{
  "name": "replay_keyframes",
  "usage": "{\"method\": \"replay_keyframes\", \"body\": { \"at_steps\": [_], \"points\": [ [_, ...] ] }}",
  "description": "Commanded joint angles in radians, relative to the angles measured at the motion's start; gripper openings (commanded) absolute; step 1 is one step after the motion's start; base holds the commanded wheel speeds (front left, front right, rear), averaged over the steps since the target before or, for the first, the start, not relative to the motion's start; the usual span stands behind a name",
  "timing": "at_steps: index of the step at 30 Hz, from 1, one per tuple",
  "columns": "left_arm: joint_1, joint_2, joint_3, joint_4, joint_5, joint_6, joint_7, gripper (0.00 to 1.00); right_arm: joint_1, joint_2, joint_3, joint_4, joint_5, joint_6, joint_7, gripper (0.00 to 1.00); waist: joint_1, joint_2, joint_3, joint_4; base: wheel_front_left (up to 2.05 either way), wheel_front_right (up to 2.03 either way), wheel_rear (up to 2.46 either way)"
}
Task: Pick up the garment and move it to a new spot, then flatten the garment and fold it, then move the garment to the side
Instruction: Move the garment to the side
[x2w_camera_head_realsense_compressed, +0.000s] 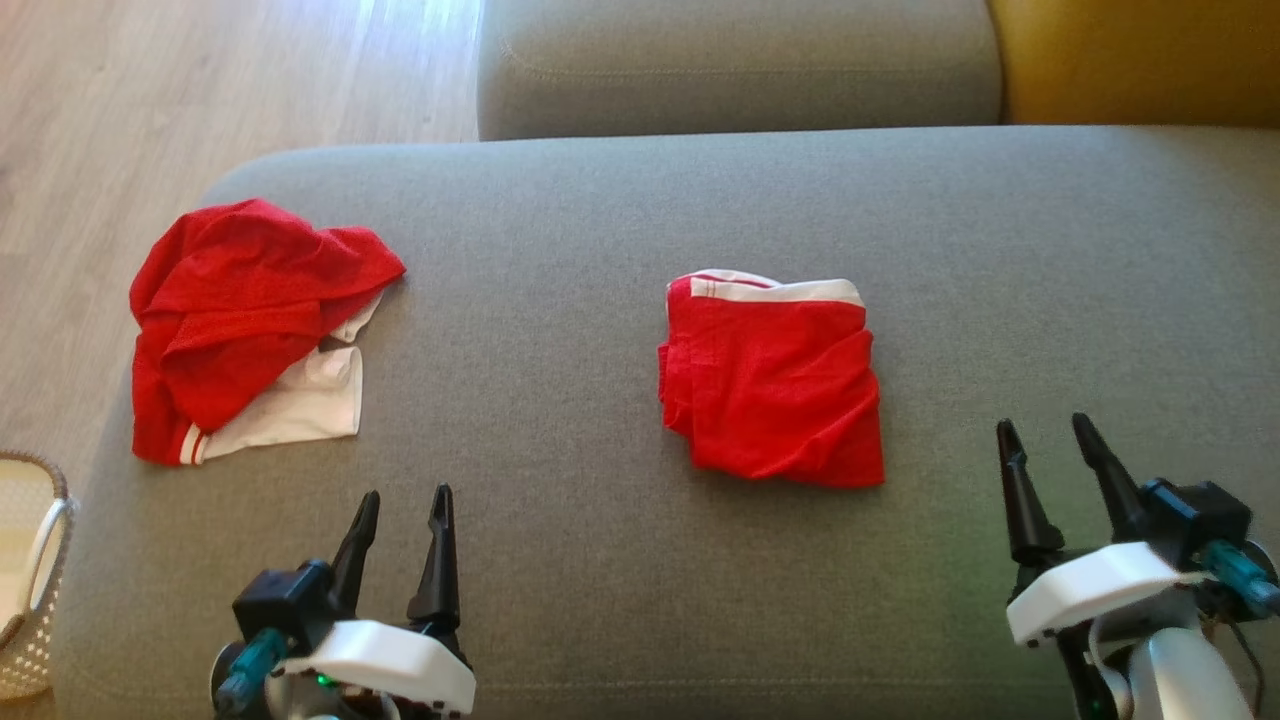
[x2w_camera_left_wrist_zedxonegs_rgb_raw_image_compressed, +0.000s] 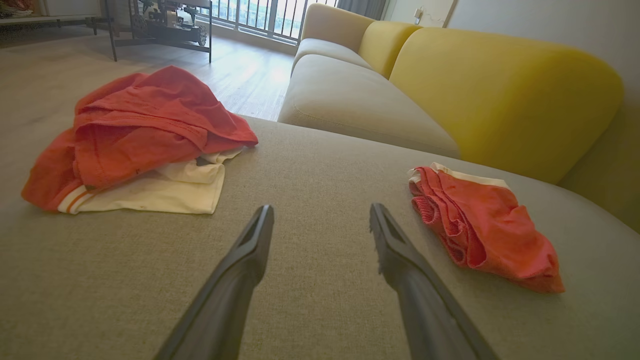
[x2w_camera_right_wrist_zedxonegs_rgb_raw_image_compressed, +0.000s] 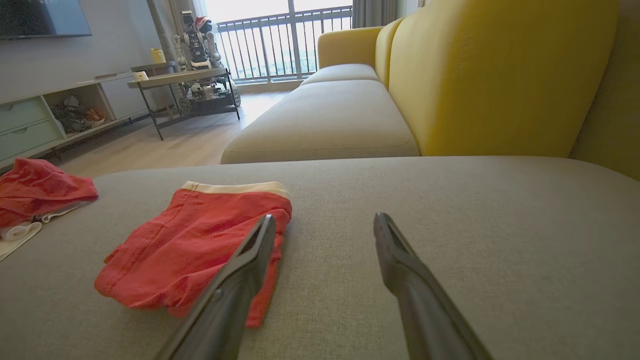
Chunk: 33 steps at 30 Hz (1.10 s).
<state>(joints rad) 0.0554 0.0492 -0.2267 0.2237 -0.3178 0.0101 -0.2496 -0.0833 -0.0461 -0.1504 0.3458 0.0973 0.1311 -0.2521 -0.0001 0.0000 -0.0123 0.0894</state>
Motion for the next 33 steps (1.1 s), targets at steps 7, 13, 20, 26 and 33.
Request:
{"method": "replay_keyframes", "body": {
  "at_steps": [7,13,20,26,33],
  "points": [
    [-0.068,0.001,0.028,-0.044,0.006,-0.003,-0.012,1.00,-0.074,-0.004,0.076,-0.020,0.020,0.000,0.039,1.00,0.0001,0.0000,0.071,0.027,0.00,0.00,0.00],
    [-0.106,0.001,0.031,-0.043,0.010,-0.011,-0.012,1.00,-0.184,-0.005,0.110,0.028,0.111,0.000,0.131,1.00,0.0001,0.0000,0.144,0.049,0.00,0.00,0.00],
    [-0.151,0.001,0.008,-0.039,0.001,-0.013,-0.012,1.00,-0.312,-0.037,0.113,0.125,0.246,0.000,0.273,1.00,0.0001,0.0000,0.202,0.085,0.00,0.00,0.00],
    [-0.169,0.001,-0.008,-0.038,-0.010,-0.007,-0.012,1.00,-0.368,-0.061,0.122,0.197,0.239,0.000,0.336,1.00,0.0001,0.0000,0.223,0.105,0.00,0.00,0.00],
    [-0.178,0.001,-0.012,-0.035,-0.014,-0.004,-0.012,1.00,-0.402,-0.068,0.171,0.258,0.229,0.000,0.365,1.00,0.0001,0.0000,0.239,0.112,0.00,0.00,0.00]
  ]
}}
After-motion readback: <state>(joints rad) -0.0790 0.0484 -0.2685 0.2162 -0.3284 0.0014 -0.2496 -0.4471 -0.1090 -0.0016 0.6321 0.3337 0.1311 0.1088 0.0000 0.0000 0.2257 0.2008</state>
